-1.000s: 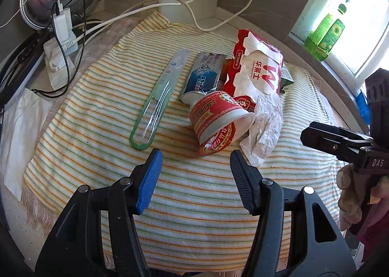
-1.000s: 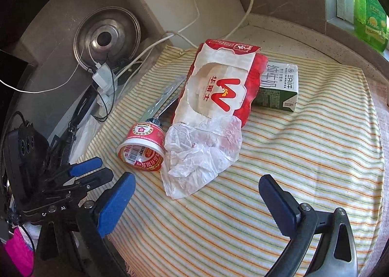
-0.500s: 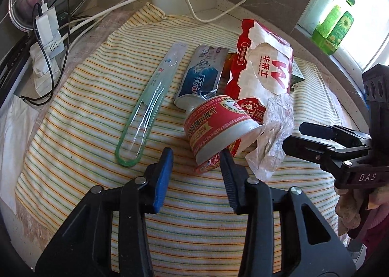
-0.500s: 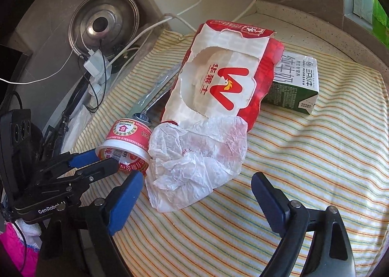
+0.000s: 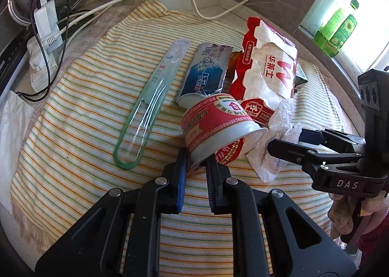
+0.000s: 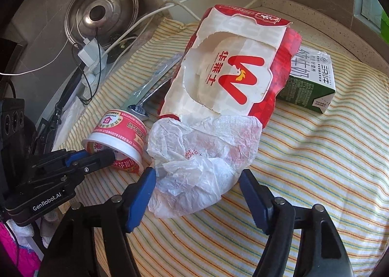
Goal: Collect trash
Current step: 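Grasp the red-white paper cup with the left gripper while the right gripper grasps the tissue wrapper, then carry the paper cup and tissue wrapper down over the blue basket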
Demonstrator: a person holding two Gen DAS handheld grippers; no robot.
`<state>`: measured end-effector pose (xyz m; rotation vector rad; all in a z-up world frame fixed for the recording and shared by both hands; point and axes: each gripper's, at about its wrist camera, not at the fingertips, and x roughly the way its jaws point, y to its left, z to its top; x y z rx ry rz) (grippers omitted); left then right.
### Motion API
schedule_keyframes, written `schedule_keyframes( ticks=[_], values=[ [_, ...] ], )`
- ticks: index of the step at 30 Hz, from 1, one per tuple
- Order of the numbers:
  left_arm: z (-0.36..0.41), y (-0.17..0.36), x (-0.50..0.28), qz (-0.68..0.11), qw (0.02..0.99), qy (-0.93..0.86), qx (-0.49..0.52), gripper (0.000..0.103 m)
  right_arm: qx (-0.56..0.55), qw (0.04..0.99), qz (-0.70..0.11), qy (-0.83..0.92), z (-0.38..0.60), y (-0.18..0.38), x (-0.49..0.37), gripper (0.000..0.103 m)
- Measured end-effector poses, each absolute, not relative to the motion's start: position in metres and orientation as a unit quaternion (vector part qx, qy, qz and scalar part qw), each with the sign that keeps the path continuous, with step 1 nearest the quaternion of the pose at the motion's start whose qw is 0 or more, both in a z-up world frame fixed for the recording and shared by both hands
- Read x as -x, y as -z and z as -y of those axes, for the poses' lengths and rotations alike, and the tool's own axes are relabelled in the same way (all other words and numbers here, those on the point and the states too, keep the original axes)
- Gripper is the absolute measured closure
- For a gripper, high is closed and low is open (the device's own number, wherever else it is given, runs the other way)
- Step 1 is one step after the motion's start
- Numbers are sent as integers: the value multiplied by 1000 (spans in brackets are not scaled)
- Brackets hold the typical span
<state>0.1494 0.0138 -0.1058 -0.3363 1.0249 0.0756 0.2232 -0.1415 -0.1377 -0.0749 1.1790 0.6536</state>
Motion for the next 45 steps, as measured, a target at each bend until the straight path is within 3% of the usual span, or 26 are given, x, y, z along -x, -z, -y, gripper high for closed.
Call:
schedule_keyframes(
  ticks=[5,12,19,45],
  values=[
    [-12,103,-147,-482,861,-34,161,92,36,778,-552,-298,141,138,-222,59],
    [-15,99,-142,-473,863,-31,177,93,15,780,-548,-303,151,129,-218,73],
    [-21,94,-135,-464,865,-31,188,93,3,788,-533,-309,161,119,-210,97],
    [-35,74,-63,-441,877,-17,191,93,-76,805,-498,-311,202,77,-145,100]
  ],
)
